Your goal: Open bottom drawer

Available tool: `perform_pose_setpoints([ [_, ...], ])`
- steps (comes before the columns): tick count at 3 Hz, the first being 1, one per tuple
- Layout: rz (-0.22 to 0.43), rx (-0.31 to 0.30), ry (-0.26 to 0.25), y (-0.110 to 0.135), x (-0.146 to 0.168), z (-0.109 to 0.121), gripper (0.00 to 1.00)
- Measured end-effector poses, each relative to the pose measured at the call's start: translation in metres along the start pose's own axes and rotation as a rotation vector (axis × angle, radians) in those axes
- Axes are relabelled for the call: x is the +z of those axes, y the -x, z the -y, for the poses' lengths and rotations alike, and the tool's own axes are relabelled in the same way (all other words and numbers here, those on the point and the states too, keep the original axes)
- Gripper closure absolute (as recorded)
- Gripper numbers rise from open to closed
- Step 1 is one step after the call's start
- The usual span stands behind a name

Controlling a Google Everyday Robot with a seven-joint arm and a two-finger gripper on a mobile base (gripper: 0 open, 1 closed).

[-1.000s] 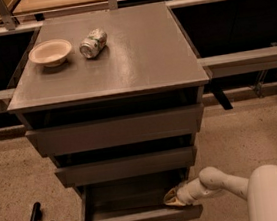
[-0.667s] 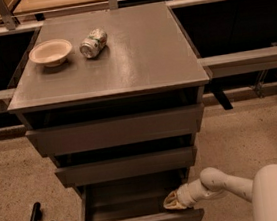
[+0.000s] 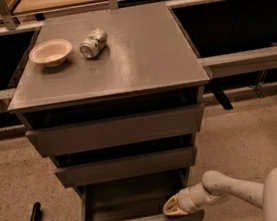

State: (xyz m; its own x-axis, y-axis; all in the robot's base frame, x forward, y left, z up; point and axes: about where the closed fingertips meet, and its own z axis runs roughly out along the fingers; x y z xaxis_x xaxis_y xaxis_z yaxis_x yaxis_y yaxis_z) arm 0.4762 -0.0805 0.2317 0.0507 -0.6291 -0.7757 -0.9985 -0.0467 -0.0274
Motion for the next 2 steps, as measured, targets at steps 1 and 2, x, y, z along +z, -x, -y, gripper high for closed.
perform_pose_setpoints([
  [1,-0.015,-0.014,0.001,0.0059,-0.0013,-0.0053,1.00],
  [2,-0.038,-0.041,-0.011,0.0096,0.0000,-0.0004,1.00],
])
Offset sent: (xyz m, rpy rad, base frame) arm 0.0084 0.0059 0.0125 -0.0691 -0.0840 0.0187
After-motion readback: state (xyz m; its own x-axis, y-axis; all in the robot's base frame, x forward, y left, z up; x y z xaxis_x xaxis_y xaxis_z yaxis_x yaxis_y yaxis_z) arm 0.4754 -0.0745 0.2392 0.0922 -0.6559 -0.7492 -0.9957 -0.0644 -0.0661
